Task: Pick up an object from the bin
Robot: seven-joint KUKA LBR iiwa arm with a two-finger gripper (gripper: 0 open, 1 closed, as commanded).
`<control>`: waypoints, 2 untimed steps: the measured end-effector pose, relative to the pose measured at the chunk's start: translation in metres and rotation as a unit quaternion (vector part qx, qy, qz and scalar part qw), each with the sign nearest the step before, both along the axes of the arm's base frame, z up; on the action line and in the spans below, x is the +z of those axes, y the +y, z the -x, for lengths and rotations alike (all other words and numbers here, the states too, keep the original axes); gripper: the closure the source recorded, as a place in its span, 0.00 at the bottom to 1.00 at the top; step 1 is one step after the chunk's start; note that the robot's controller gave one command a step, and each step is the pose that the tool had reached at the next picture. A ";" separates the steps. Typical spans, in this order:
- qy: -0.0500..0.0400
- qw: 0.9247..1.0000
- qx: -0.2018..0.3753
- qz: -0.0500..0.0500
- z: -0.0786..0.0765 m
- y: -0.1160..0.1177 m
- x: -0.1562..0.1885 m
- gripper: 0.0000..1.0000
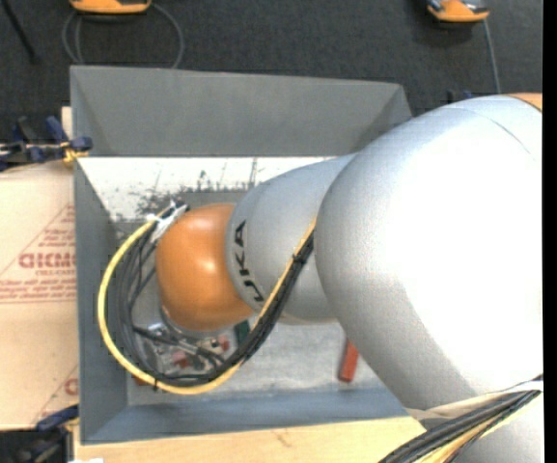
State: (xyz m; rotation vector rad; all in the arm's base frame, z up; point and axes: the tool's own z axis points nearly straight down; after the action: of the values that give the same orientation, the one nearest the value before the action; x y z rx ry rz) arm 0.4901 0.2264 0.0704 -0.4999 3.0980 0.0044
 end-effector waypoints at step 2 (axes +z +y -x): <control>0.000 1.000 -0.001 0.000 0.000 0.000 0.000 1.00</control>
Offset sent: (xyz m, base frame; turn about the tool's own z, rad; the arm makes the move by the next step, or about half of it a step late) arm 0.0000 0.0000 0.0000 0.0000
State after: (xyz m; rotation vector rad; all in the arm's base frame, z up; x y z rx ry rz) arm 0.4900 0.2266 0.0704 -0.4968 3.0987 0.0052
